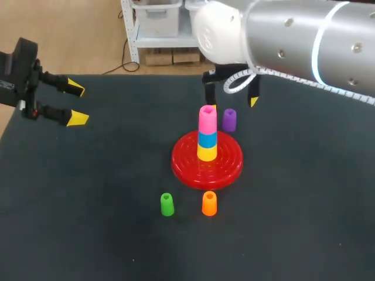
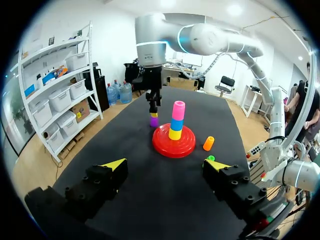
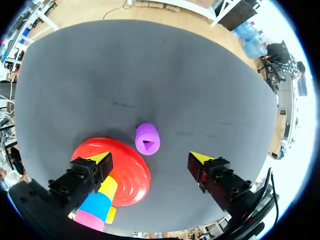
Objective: Pick up and stack the cylinders on the red base in this order: pink,purple,orange,green
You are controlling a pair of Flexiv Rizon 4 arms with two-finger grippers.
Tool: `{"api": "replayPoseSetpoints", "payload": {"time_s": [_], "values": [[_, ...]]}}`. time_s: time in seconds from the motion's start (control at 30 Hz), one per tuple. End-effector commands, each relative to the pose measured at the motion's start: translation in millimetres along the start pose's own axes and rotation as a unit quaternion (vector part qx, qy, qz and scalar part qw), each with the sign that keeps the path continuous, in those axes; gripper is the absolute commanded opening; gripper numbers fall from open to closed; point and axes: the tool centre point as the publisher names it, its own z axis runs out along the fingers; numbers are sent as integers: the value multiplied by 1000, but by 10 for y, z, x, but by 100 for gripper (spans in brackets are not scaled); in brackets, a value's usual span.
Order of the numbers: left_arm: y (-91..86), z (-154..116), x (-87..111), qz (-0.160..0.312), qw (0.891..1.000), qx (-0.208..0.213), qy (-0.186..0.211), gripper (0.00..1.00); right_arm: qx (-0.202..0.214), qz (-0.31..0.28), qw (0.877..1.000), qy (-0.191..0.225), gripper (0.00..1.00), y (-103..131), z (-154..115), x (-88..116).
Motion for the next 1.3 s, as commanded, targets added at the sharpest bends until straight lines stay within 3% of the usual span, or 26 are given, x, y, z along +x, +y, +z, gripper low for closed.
{"api": "replayPoseSetpoints", "payload": {"time_s": [0.03,0.27,1.3], "values": [[-1,1,10,1,1000,-1,-1,100,-2,-3,1000,-1,100,-8,44,-21],[-1,1,10,1,1000,-1,-1,100,8,-23,1000,-7,100,-32,40,55],[-1,1,10,1,1000,-1,-1,100,3,-20,1000,-20,100,-42,54,55]]}}
